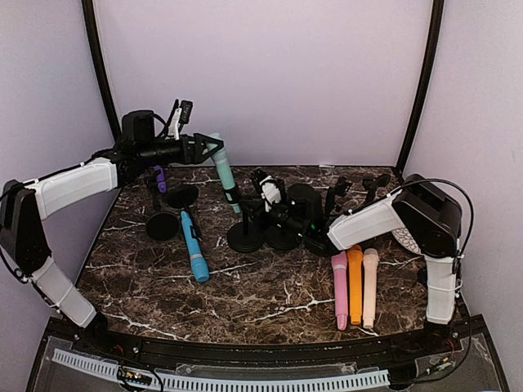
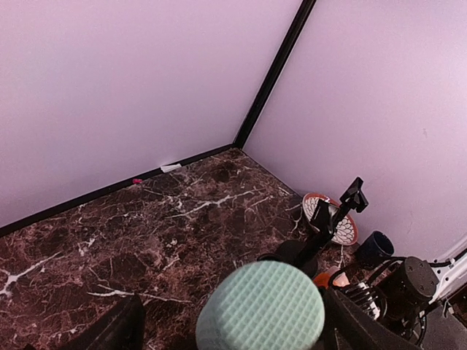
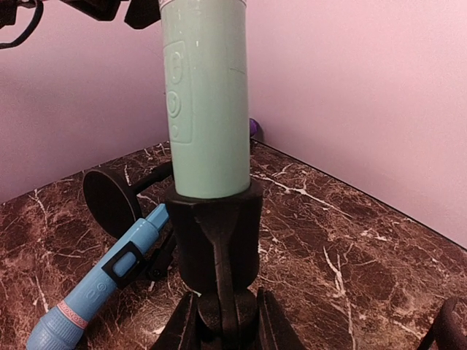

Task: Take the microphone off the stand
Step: Remove the microphone from the microphone stand.

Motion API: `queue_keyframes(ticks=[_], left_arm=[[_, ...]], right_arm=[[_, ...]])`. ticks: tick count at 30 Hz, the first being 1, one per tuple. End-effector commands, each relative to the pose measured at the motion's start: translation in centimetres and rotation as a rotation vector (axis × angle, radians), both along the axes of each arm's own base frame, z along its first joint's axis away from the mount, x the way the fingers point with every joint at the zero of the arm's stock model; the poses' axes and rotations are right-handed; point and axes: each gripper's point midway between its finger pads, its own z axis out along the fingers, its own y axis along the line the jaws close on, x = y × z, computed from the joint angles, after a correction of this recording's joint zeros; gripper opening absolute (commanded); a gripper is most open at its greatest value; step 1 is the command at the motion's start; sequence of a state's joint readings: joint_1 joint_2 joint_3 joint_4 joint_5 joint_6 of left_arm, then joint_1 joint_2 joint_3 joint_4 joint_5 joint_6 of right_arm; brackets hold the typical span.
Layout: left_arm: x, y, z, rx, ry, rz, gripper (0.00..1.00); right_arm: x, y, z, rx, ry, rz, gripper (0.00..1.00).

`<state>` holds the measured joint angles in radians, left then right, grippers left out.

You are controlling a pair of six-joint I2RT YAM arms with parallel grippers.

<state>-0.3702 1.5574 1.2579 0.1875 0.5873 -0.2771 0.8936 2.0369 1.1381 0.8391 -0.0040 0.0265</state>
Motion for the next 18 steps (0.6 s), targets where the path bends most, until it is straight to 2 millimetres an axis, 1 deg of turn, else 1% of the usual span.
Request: queue_keyframes(ticks=[1, 2, 3, 4, 6, 8, 9, 12, 13, 14, 16, 17, 18], left_arm=[[0.4, -1.7, 0.8, -0.013, -0.016, -0.057, 0.86], [0.4, -2.1, 0.3, -0.005, -0.009, -0.067, 0.87], [0.5, -2.4, 0.4, -0.001, -0.009, -0.071, 0.87], [0.5, -2.8, 0.0, 0.011, -0.009, -0.075, 0.86], [0.5, -3.2, -0.3, 0.038, -0.017, -0.071, 0.82], [0.4, -3.4, -0.5, 0.063, -0.027, -0.062, 0.76], [0.3, -3.3, -0.5, 0.071, -0.029, -0.057, 0.71], [0.3, -2.9, -0.8, 0.086, -0.025, -0.029, 0.61], [0.2, -2.8, -0.8, 0.087, -0.024, -0.024, 0.55], [0.2, -2.6, -1.0, 0.090, -0.017, -0.017, 0.53], [-0.1, -2.7, -1.2, 0.089, -0.014, -0.026, 0.43], [-0.3, -2.8, -1.0, 0.082, -0.021, -0.038, 0.40], [-0.5, -2.8, -1.2, 0.082, -0.022, -0.046, 0.34]], right_arm=[[-0.3, -0.2, 2.1, 0.029, -0.028, 0.018, 0.00], [-0.3, -0.2, 2.1, 0.028, -0.026, 0.018, 0.00], [-0.3, -0.2, 2.0, 0.023, -0.024, 0.019, 0.00], [-0.3, -0.2, 1.9, 0.022, -0.023, 0.018, 0.00], [-0.1, -0.1, 1.8, 0.015, -0.018, 0.013, 0.00], [0.0, -0.1, 1.7, 0.012, -0.018, 0.009, 0.00], [0.0, -0.1, 1.6, 0.010, -0.016, 0.008, 0.00], [0.1, -0.1, 1.6, 0.005, -0.016, 0.004, 0.00], [0.2, -0.1, 1.6, 0.001, -0.016, 0.001, 0.00], [0.2, -0.1, 1.6, -0.002, -0.015, -0.001, 0.00], [0.4, 0.0, 1.6, -0.012, -0.010, -0.005, 0.00], [0.7, -0.2, 1.5, -0.019, -0.004, -0.026, 0.00], [1.0, -0.2, 1.4, -0.028, 0.001, -0.038, 0.00]])
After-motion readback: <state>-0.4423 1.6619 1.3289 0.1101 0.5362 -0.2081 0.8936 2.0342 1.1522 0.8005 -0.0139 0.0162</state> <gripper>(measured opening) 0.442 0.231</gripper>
